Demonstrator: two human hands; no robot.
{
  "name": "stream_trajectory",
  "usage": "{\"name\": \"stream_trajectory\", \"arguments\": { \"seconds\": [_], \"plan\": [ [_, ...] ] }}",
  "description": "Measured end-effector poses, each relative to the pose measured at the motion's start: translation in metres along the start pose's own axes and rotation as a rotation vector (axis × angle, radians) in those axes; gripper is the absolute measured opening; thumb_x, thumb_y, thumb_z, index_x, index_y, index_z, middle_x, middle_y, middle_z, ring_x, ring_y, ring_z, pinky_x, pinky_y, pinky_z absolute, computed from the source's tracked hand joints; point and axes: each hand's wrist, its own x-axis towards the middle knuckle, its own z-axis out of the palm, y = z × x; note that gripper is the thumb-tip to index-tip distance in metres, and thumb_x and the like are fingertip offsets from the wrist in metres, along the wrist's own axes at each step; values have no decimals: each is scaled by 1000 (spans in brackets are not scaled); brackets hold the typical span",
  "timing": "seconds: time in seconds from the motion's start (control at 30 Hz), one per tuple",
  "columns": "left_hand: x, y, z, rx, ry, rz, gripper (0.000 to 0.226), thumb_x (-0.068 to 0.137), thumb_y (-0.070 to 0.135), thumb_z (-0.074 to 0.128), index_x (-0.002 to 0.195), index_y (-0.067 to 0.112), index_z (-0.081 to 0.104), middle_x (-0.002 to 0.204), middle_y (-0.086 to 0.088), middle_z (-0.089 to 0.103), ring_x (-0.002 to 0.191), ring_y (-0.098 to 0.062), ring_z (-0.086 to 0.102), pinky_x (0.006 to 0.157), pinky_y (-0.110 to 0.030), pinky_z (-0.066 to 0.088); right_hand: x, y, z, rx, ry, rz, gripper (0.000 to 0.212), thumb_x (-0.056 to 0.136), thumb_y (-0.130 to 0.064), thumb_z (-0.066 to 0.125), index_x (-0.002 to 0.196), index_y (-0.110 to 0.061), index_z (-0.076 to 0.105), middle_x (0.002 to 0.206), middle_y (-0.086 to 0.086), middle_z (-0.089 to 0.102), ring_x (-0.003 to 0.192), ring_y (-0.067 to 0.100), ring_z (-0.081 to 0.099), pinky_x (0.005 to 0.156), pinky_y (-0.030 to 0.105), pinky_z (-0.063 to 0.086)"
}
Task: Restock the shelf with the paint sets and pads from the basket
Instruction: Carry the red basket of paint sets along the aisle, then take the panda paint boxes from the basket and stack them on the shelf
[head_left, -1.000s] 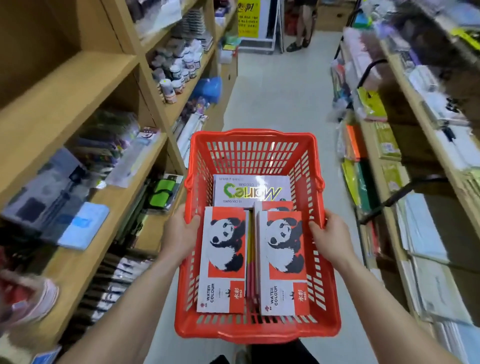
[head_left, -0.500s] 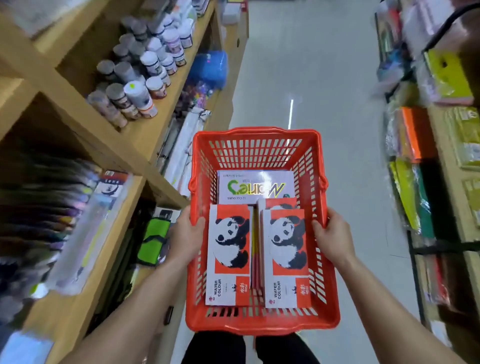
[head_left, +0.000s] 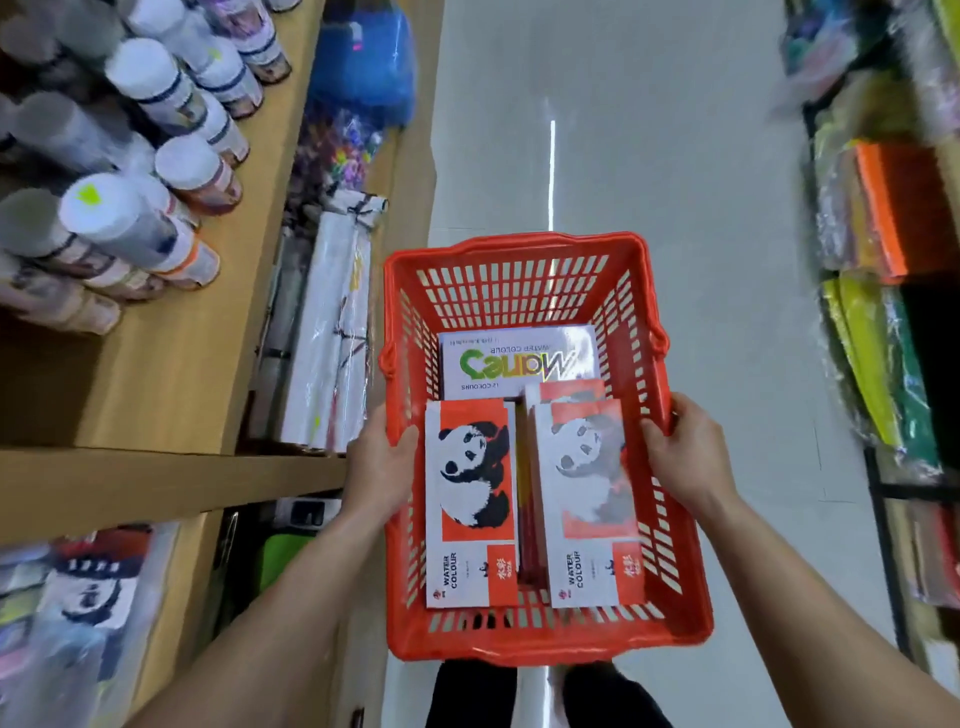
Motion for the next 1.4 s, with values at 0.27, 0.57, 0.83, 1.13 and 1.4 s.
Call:
{"name": "stream_trajectory", "arguments": {
  "seconds": [0.27, 0.57, 0.83, 1.13, 1.4],
  "plan": [
    [10, -7, -3, -58, -49, -68, 28, 98, 23, 60, 126, 21, 59, 108, 10, 72, 96, -8, 70, 87, -37, 58, 0, -12, -4, 17, -27, 140, 30, 92, -14, 64, 122, -11, 66, 114, 13, 76, 105, 36, 71, 85, 41, 54],
    [-25, -12, -11, -171, 12, -58, 52, 92, 12, 69, 130, 45, 54, 109, 28, 64, 92, 17, 63, 76, -4, 49, -1, -107, 54, -205, -273, -446, 42, 90, -33, 71, 128, -14, 66, 124, 5, 69, 117, 25, 62, 100, 41, 49],
    [-23, -36, -8, -230, -36, -88, 52, 95, 34, 60, 116, 79, 45, 111, -1, 73, 91, -11, 74, 77, -36, 63, 39, -128, 133, -711, -649, -476, 61, 86, -69, 56, 126, -23, 65, 124, 3, 65, 118, 28, 64, 92, 41, 51],
    [-33, -27, -9, -192, -33, -83, 45, 103, 23, 53, 132, 55, 40, 95, 18, 71, 75, 11, 68, 54, -7, 47, 24, -118, 123, -557, -658, -542, 63, 74, -57, 77, 120, -17, 60, 111, 3, 59, 105, 27, 59, 87, 35, 45],
    [-42, -40, -10, -207, -36, -109, 41, 91, 59, 55, 131, 63, 46, 129, 9, 64, 111, -15, 68, 88, -47, 60, 16, -122, 93, -269, -710, -453, 54, 69, -45, 90, 113, -28, 64, 111, -3, 53, 90, 12, 59, 79, 28, 44]
  ]
}}
